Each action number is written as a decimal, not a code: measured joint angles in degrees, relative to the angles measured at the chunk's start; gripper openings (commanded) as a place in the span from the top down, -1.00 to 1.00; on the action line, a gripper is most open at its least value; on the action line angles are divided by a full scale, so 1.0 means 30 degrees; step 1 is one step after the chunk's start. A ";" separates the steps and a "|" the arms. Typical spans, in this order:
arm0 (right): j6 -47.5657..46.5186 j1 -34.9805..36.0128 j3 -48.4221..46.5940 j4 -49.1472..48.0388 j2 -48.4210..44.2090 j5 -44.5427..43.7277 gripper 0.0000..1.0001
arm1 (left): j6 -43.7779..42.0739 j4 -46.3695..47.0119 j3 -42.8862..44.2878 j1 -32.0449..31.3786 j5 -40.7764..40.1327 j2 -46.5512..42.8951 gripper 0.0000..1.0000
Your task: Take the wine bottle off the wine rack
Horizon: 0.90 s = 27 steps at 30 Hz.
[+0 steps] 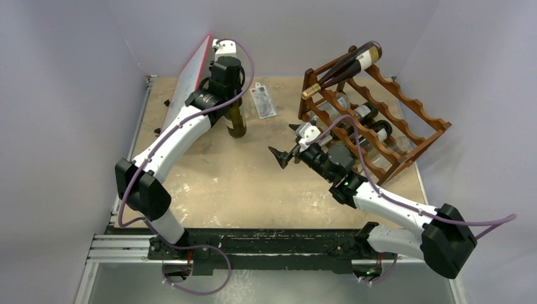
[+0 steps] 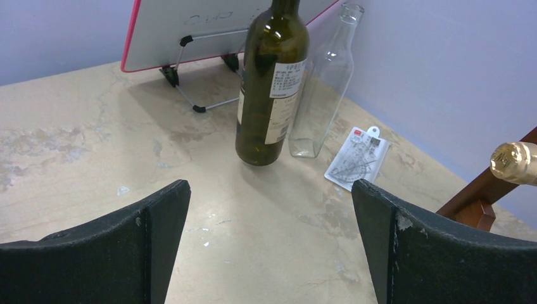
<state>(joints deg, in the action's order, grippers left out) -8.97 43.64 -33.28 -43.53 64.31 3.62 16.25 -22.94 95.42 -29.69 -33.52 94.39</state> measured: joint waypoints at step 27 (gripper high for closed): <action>0.0000 -0.0073 -0.0080 0.2572 -0.2310 -0.0350 -1.00 | -0.1647 0.1494 -0.0627 0.1574 0.0525 0.1749 -0.15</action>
<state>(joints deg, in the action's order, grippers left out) -8.97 43.42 -33.52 -35.81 57.39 2.57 11.31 -18.46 93.54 -24.97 -31.94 99.63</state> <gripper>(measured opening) 0.998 0.431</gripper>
